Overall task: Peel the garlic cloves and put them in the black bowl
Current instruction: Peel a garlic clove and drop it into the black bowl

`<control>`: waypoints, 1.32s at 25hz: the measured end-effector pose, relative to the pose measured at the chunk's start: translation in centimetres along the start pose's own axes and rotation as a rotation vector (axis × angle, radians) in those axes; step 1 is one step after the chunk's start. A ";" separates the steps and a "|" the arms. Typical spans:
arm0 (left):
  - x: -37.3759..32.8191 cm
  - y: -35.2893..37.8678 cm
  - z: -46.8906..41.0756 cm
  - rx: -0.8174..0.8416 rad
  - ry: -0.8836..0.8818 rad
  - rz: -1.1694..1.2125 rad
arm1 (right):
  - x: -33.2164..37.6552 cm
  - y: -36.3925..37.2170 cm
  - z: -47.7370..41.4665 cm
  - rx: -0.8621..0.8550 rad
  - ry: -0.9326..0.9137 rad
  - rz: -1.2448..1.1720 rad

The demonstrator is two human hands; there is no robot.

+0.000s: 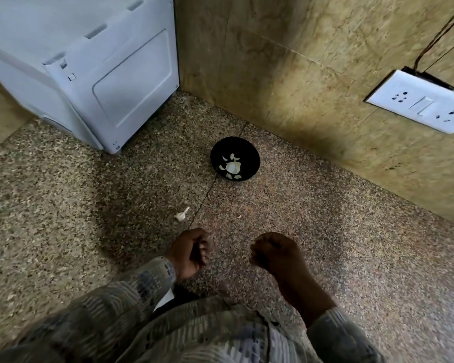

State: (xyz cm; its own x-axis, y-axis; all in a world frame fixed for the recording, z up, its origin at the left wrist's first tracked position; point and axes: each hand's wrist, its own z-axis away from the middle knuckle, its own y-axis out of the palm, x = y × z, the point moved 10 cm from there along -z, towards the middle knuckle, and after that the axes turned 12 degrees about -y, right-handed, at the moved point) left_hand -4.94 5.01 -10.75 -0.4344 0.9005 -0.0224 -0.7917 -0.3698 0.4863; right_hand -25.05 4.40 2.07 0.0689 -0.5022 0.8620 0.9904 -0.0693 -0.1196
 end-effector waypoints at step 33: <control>15.9 -7.7 -2.7 0.045 -0.282 0.012 | -10.6 14.1 -0.9 0.679 -1.171 1.255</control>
State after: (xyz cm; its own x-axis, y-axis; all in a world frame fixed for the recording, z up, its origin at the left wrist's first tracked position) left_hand -6.87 21.57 -17.21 -0.3021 0.9266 0.2239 -0.7645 -0.3758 0.5238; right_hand -11.89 7.99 -9.15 0.4588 0.8255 0.3287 0.1486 0.2934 -0.9444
